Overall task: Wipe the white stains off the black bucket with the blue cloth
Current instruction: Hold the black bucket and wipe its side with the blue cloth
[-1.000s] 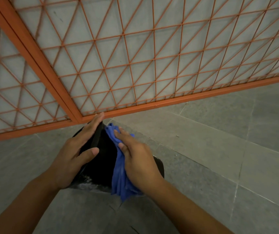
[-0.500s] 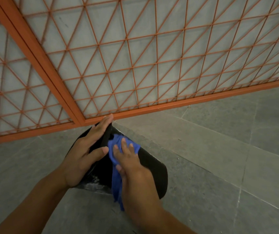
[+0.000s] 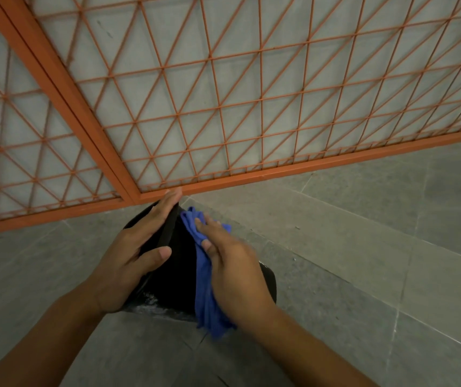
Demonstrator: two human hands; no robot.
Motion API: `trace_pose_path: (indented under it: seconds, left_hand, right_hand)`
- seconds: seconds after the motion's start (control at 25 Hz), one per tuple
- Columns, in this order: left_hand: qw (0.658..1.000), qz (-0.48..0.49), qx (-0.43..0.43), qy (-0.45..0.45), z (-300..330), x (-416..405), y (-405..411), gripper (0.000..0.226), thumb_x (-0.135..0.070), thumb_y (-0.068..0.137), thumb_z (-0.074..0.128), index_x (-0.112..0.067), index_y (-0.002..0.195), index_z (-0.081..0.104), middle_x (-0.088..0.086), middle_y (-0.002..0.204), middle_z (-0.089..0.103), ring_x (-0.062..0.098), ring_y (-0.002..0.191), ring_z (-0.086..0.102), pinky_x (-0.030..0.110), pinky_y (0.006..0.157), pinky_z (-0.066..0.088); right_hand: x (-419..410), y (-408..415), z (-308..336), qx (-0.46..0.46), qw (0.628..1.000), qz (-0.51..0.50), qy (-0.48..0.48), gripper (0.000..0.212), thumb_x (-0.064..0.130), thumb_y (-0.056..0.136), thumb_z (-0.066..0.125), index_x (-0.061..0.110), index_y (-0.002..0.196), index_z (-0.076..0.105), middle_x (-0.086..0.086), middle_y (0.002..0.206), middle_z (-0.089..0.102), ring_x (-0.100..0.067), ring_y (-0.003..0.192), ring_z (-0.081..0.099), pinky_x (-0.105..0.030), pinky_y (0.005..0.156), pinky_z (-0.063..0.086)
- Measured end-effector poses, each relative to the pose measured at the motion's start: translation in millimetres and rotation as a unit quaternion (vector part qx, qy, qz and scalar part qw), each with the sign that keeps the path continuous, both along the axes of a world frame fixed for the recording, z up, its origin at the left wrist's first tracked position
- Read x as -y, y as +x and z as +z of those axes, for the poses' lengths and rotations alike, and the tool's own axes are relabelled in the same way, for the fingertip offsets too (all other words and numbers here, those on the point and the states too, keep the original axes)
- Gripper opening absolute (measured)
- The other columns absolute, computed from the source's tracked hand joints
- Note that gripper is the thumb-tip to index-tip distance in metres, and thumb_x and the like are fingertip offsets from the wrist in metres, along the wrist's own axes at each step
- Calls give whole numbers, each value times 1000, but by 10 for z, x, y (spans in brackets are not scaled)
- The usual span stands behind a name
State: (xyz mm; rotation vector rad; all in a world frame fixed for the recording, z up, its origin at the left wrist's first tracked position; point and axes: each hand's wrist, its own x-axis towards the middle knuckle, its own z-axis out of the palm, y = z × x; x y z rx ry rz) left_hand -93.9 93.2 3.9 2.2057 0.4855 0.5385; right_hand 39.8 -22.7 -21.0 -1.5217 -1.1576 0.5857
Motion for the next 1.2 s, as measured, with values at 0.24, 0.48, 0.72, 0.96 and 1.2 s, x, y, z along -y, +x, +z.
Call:
trace_pose_path:
  seconds: [0.24,0.48,0.72,0.96,1.2]
  left_hand:
    - [999,-32,-14,42,7,111,13,75,-69,87,43,-37,149,17,-19,158,20,8,148,17,27,119,15]
    - [996,-53,-33,69,44,138,29,76,-68,90,38,-32,151,11,-18,160,15,8,148,14,27,119,11]
    - [997,-47,-32,61,57,134,14,77,-68,89,39,-32,151,11,-18,159,16,8,148,16,27,119,12]
    - [999,-21,-27,-17,-10,96,-102,86,-70,84,46,-32,153,12,-17,160,12,9,149,13,36,117,15]
    - [992,95,67,-58,129,122,37,51,-38,67,59,-43,118,65,-26,125,62,-5,122,52,11,100,40]
  right_hand:
    - [84,51,108,-12,1000,-22,-6,35,9,96,39,18,129,47,11,135,43,7,121,29,11,91,15]
    - [34,131,191,-44,999,-9,18,33,8,96,40,19,125,53,14,120,49,18,106,35,10,82,25]
    - [35,64,167,-13,1000,7,7,34,10,96,39,16,127,50,3,134,49,9,119,35,7,94,20]
    - [176,-28,-30,-10,1000,-23,-18,39,-1,94,40,13,129,47,2,143,35,9,124,24,12,87,16]
    - [140,-66,-89,1,1000,-1,15,42,4,93,41,18,133,41,13,143,23,-5,137,19,5,97,16]
